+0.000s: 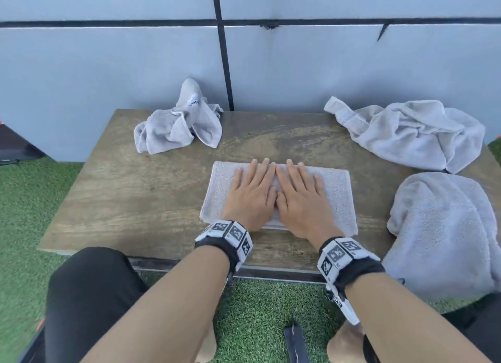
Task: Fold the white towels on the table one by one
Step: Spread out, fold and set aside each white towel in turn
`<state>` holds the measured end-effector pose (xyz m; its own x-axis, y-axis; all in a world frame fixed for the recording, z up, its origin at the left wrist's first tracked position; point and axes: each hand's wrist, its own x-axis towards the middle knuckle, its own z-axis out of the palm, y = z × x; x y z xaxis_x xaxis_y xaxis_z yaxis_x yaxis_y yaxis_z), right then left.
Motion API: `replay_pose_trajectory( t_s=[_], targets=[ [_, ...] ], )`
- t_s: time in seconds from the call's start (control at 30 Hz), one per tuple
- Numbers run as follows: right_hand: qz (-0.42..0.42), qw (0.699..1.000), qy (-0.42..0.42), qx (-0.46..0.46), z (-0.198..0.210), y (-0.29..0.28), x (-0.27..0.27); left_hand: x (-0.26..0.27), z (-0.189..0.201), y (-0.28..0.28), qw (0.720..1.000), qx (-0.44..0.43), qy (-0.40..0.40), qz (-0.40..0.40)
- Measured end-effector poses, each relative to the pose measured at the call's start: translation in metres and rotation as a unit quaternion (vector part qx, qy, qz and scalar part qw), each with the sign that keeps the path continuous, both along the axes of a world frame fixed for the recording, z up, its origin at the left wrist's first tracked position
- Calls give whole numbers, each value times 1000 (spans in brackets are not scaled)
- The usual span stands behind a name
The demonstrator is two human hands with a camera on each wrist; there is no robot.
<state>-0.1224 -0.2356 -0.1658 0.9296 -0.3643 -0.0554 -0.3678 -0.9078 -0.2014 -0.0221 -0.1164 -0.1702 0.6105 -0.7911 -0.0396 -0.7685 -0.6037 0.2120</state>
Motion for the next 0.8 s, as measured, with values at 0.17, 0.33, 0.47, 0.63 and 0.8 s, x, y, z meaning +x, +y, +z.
replay_pose_trajectory(
  t_s=[0.17, 0.33, 0.47, 0.63, 0.8],
  targets=[
    [-6, 1000, -3, 8, 0, -7, 9, 7, -4, -3, 1000, -13, -10, 2],
    [-9, 1000, -2, 14, 2, -6, 8, 9, -4, -3, 1000, -25, -4, 6],
    [-11, 1000, 1, 19, 1, -7, 7, 8, -3, -2, 999, -33, 1, 14],
    [-35, 999, 1, 12, 1, -13, -2, 13, -4, 4, 999, -40, -2, 31],
    [-59, 998, 6, 23, 1, -24, -13, 23, -5, 16, 998, -33, -4, 49]
  ],
)
